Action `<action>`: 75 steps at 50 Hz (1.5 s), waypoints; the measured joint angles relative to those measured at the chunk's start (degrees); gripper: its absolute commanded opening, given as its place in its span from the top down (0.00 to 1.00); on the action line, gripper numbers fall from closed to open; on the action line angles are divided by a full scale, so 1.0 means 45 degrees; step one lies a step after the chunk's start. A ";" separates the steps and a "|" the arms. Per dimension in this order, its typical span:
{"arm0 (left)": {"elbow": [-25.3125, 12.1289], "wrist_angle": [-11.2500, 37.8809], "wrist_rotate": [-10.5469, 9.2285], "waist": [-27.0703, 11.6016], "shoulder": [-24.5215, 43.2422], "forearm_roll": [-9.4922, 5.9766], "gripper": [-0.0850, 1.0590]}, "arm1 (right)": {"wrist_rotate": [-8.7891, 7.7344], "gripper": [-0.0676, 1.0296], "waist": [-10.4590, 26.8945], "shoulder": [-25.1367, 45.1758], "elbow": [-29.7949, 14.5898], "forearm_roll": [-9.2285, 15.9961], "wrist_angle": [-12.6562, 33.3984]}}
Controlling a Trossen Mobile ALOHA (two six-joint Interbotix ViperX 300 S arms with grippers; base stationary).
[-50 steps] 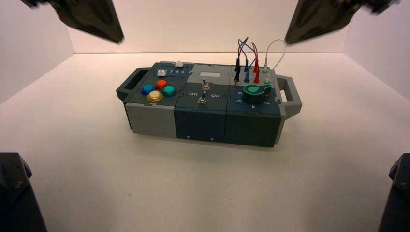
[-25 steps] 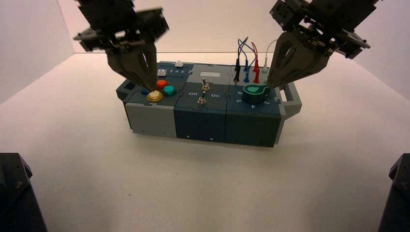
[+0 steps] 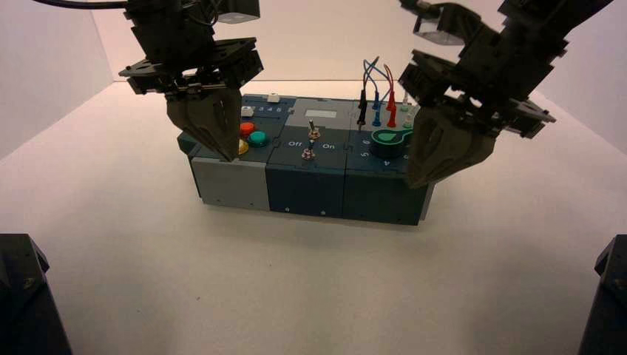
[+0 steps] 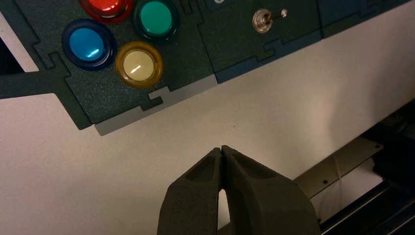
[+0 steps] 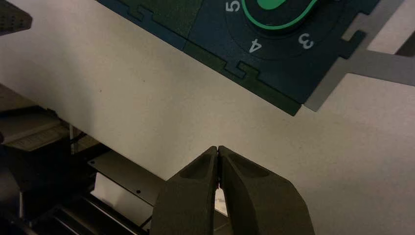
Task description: Move the box away.
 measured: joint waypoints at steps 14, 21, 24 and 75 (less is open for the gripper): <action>-0.0039 -0.0039 0.0254 0.0000 0.0801 0.0098 0.95 | -0.0020 0.96 0.0312 0.1016 -0.0352 0.0156 -0.0195; -0.0098 -0.0293 0.0391 0.0000 0.1309 0.0156 0.95 | -0.0059 0.96 0.0352 0.1289 -0.0527 0.0176 -0.0313; -0.0137 -0.0391 0.0449 -0.0020 0.1504 0.0176 0.95 | -0.0059 0.96 0.0371 0.1406 -0.0547 0.0176 -0.0352; -0.1328 -0.1309 0.0762 -0.0098 0.3652 0.0586 0.95 | -0.0293 0.96 0.0430 0.4062 -0.1895 -0.0195 -0.1328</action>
